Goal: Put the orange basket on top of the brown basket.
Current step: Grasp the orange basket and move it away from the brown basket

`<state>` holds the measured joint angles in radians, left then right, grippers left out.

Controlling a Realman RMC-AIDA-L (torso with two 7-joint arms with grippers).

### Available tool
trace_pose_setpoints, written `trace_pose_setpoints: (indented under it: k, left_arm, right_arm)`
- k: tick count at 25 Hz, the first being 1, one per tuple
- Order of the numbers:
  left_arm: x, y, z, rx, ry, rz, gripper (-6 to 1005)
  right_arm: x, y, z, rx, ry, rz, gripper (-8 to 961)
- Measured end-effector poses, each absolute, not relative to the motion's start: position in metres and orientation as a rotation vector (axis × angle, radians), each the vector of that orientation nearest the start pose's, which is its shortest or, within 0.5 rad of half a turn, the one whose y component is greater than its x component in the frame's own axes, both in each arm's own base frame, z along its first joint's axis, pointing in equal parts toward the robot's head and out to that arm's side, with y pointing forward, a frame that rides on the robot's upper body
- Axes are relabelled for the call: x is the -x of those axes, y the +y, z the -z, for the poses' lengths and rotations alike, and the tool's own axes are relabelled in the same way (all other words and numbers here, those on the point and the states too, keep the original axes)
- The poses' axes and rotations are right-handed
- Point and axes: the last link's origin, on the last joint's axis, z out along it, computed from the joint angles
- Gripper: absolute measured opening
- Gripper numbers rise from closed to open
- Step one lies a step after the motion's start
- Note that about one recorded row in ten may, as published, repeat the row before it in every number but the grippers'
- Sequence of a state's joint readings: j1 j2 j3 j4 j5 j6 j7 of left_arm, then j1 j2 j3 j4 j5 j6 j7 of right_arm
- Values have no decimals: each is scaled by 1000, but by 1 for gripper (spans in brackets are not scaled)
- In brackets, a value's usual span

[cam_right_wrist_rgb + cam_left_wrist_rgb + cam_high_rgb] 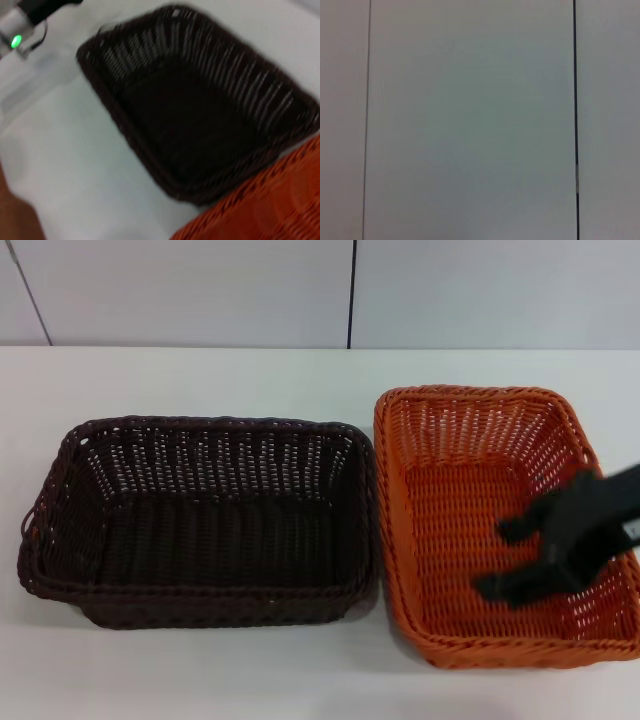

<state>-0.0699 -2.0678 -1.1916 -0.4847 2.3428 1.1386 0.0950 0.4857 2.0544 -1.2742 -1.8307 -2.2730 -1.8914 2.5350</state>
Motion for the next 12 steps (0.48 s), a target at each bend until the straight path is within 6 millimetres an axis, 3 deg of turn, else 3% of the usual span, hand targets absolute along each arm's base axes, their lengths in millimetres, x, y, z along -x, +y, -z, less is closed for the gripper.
trace_pose_setpoints:
  k: [12]
  left_arm:
    - [388, 259, -31, 1200, -636, 521, 741]
  right_arm:
    - [-127, 284, -37, 2890, 645, 488, 684]
